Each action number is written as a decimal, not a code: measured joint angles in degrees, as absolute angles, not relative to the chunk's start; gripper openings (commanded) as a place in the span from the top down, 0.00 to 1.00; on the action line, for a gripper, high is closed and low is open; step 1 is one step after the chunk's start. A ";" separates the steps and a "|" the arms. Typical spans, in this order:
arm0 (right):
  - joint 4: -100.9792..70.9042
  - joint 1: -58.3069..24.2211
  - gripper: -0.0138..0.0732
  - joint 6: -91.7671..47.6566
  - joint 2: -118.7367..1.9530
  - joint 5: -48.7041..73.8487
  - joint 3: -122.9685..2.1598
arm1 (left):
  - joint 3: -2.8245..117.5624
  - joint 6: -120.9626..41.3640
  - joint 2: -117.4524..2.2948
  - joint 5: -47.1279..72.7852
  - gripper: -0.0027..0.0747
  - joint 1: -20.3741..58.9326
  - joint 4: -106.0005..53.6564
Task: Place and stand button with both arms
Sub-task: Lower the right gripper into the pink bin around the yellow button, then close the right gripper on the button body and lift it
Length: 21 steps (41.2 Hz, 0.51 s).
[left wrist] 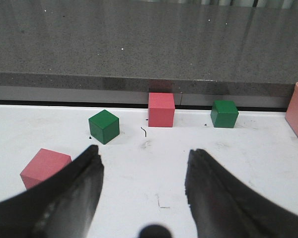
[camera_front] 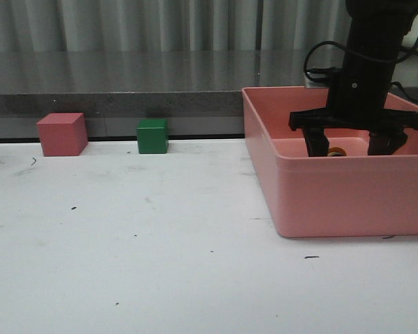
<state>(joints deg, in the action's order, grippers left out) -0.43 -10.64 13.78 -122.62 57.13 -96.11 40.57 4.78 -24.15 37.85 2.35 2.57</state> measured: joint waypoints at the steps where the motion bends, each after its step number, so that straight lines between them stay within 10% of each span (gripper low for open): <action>1: -0.57 -10.64 0.16 13.78 -122.67 57.15 -96.11 | 40.57 4.78 -24.15 37.85 0.50 2.35 2.57; 6: -0.68 -10.64 0.19 13.78 -123.16 57.02 -96.33 | 40.57 4.78 -24.15 37.85 0.50 2.35 2.57; 14: -0.68 -10.64 0.52 13.78 -123.16 57.02 -96.33 | 40.57 4.78 -24.15 37.75 0.50 2.35 2.57; 21: -0.81 -10.64 0.56 13.78 -123.16 57.02 -96.33 | 40.57 4.78 -24.15 37.75 0.50 2.35 2.57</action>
<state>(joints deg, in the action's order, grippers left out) -0.81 -10.64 13.78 -123.16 57.02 -96.33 40.57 4.78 -24.15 37.75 2.35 2.57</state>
